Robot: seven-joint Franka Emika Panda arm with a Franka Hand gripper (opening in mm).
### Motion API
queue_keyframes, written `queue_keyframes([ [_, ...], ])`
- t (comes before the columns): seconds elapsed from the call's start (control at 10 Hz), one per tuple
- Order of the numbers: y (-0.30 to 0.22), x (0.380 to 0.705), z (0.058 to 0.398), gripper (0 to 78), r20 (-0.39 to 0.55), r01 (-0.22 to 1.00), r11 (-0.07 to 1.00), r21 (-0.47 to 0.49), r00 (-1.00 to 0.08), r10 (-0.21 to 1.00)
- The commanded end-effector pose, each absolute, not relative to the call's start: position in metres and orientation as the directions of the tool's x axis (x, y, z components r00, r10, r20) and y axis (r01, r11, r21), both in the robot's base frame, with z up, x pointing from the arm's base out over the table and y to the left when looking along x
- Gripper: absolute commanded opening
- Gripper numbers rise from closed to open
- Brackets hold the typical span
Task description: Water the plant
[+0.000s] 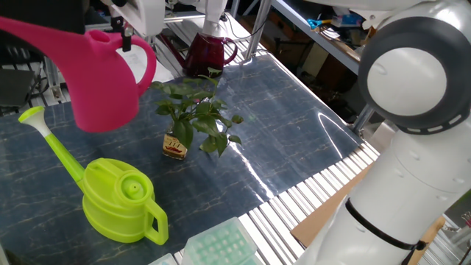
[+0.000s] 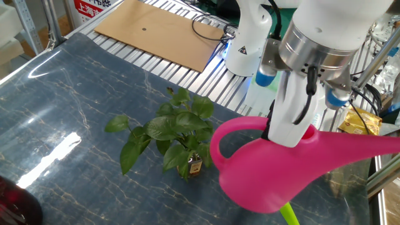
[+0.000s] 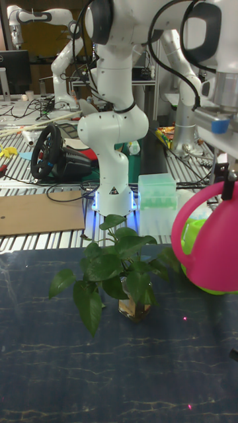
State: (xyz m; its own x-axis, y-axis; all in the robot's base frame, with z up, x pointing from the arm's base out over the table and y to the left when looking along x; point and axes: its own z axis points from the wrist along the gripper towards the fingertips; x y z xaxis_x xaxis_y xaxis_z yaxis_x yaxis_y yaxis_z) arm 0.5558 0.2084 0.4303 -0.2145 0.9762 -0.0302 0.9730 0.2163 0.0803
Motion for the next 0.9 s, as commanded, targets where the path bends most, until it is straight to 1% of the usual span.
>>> queue_keyframes([
  [0.1, 0.2168, 0.5465, 0.4429, 1.2, -0.023, 0.975, 0.201, 0.095, -0.2, 0.98],
  [0.4, 0.2165, 0.5369, 0.4387, 1.2, -0.03, 0.973, 0.202, 0.107, -0.2, 0.979],
  [0.7, 0.2165, 0.5369, 0.4387, 1.2, -0.058, 0.965, 0.243, 0.095, -0.238, 0.969],
  [0.8, 0.2165, 0.5369, 0.4387, 1.2, -0.037, 0.966, 0.236, 0.101, -0.234, 0.972],
  [0.9, 0.2165, 0.5369, 0.4387, 1.2, 0.016, 0.96, 0.254, 0.114, -0.258, 0.966],
])
